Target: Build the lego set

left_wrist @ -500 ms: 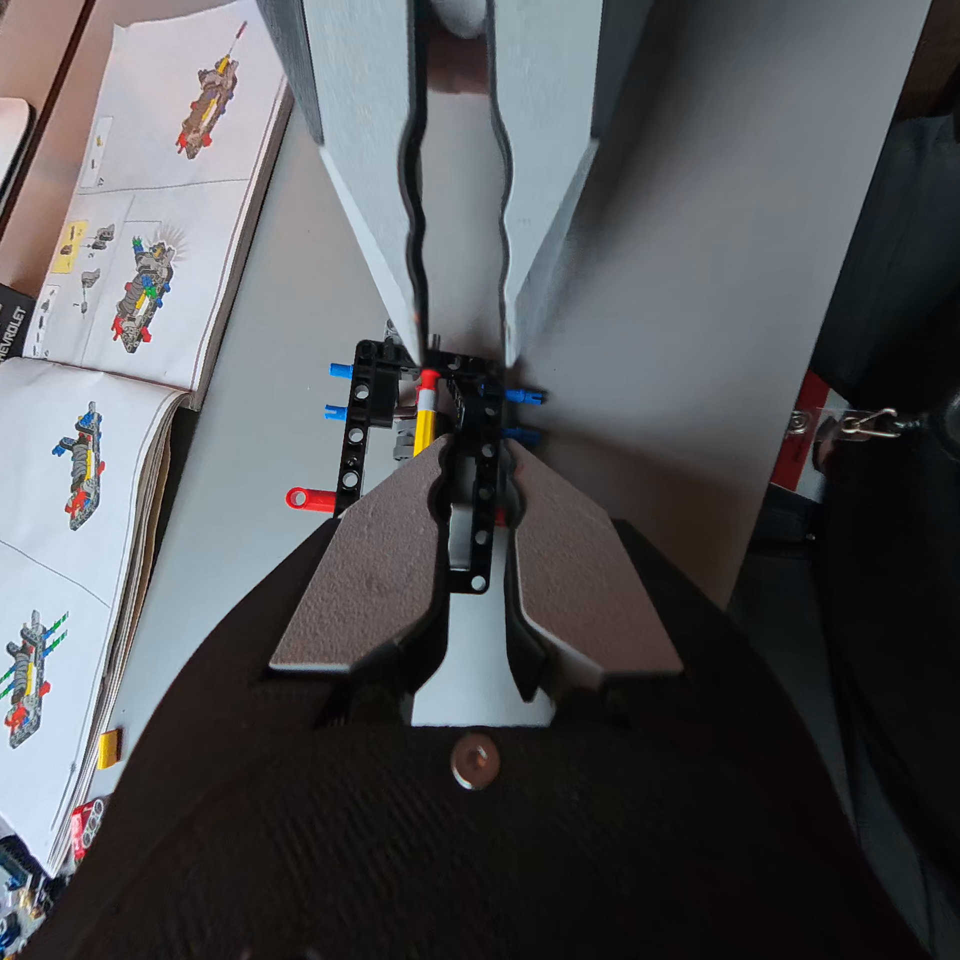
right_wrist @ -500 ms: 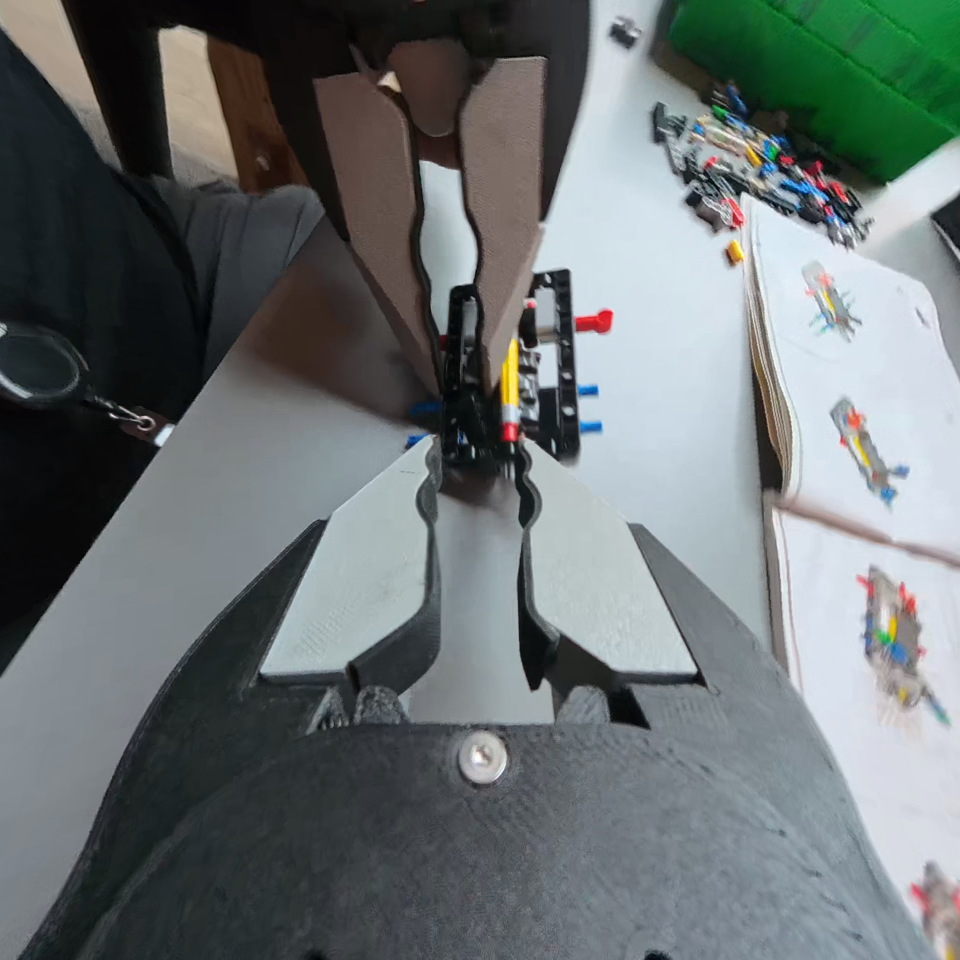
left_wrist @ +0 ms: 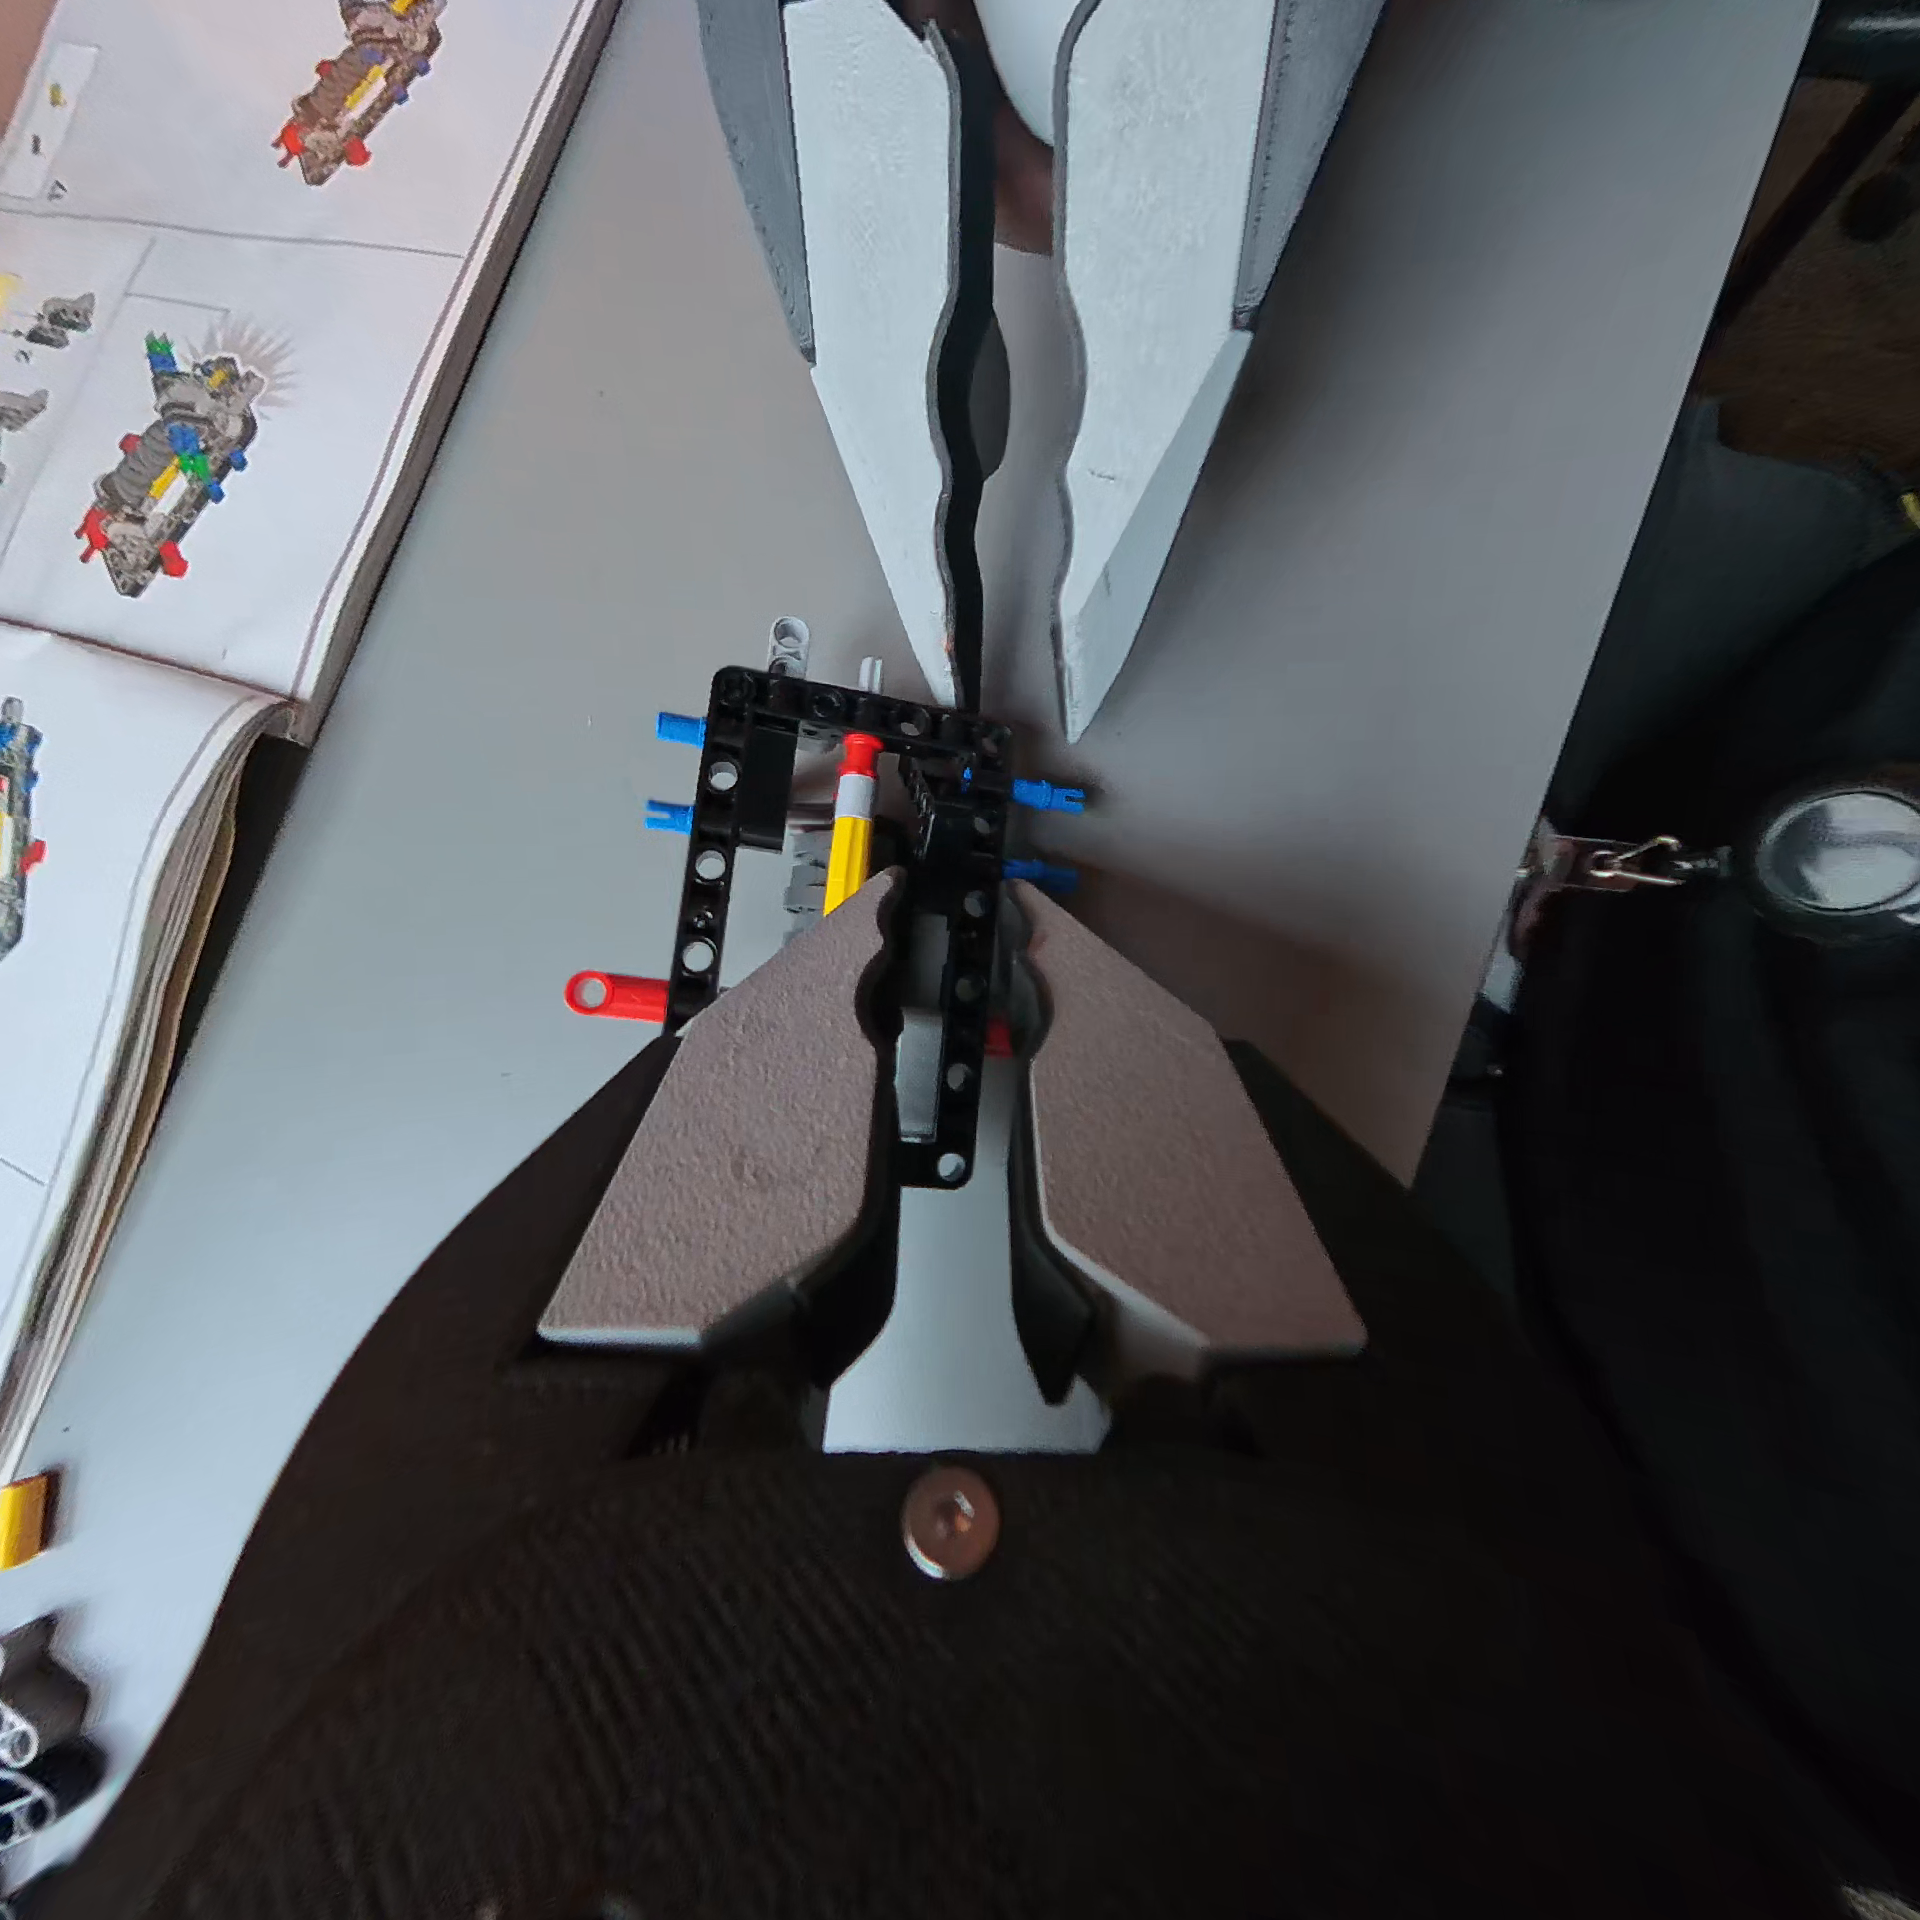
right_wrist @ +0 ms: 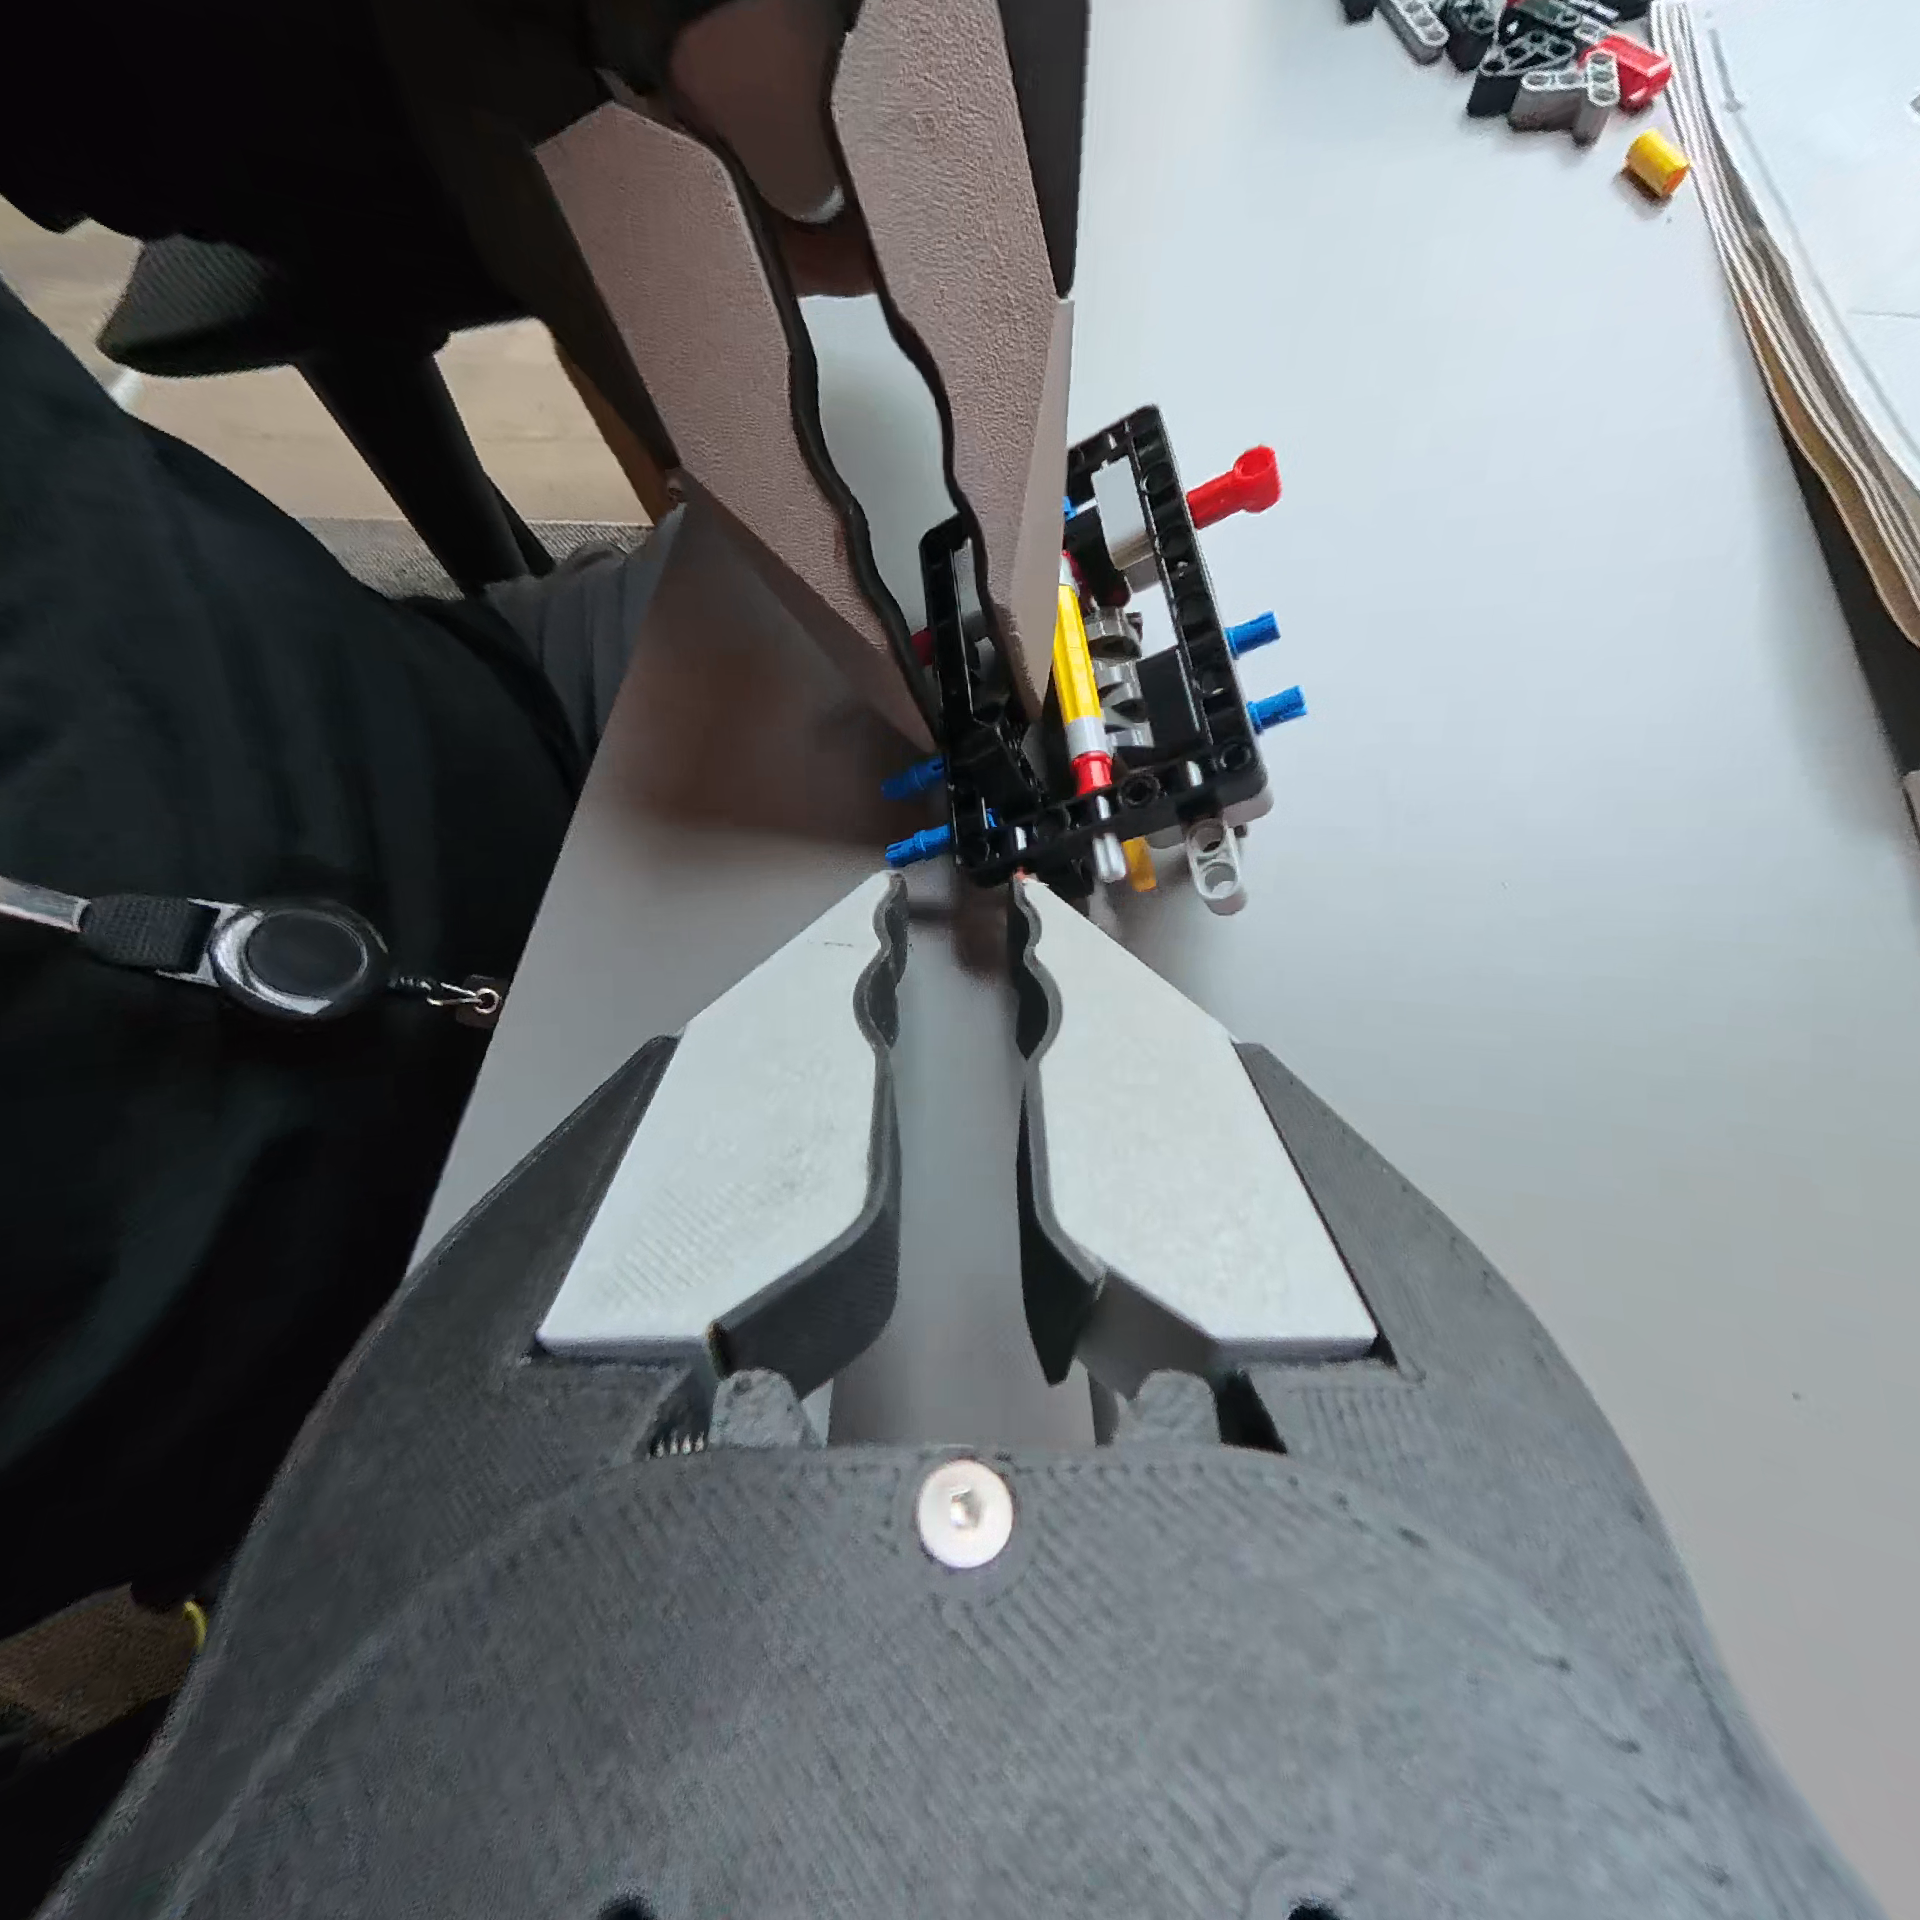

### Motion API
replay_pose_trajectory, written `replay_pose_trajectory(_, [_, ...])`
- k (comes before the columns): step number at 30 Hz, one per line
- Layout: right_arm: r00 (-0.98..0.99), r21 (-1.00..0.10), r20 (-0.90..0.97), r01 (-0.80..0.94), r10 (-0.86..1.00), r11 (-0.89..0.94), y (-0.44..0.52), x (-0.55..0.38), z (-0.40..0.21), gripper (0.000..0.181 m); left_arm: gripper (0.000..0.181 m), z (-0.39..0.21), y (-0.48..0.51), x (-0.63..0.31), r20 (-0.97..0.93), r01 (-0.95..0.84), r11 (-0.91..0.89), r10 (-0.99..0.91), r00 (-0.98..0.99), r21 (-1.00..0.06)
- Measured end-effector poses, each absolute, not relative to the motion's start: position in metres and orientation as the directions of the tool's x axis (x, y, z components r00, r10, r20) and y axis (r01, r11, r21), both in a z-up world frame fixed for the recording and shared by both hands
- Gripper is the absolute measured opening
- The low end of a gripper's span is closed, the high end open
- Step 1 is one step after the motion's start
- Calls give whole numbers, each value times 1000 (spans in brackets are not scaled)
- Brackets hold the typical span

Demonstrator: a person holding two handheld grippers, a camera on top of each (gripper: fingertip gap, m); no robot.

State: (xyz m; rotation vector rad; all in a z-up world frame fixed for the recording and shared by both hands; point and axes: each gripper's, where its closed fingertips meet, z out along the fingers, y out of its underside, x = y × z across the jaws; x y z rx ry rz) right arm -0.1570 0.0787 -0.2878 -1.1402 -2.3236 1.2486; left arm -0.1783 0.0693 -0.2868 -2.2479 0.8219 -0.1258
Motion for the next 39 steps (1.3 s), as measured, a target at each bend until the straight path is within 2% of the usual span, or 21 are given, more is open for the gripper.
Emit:
replay_pose_trajectory(7, [-647,-844,-75,447,759,297,64,-169,-271,24,13,-276,57,-189,60,-356,-561,-590,805,-747])
replay_pose_trajectory(14, [-624,-869,-72,422,778,258,61,-175,-268,21,13,-271,51,-191,196,-215,-572,-570,798,-792])
replay_pose_trajectory(16, [-653,-850,-54,427,756,308,61,-172,-275,30,13,-274,51,-191,209,-199,-569,-570,794,-798])
replay_pose_trajectory(19, [-619,-776,140,417,773,474,82,-178,-292,31,13,-273,52,-192,229,-172,-566,-567,792,-807])
replay_pose_trajectory(21, [-619,-744,186,419,763,520,85,-181,-298,29,13,-273,52,-192,228,-170,-563,-567,791,-809])
replay_pose_trajectory(25, [-666,-802,179,328,724,500,65,-182,-282,26,13,-273,52,-193,220,-179,-564,-566,794,-806])
replay_pose_trajectory(29, [-683,-814,116,351,721,463,64,-181,-283,28,13,-273,51,-193,227,-172,-562,-568,791,-809])
replay_pose_trajectory(33, [-672,-826,111,347,732,444,68,-188,-280,14,13,-273,52,-193,234,-171,-564,-573,785,-808])
replay_pose_trajectory(39, [-691,-819,85,362,718,446,68,-192,-282,12,13,-273,53,-195,233,-174,-580,-558,796,-796])
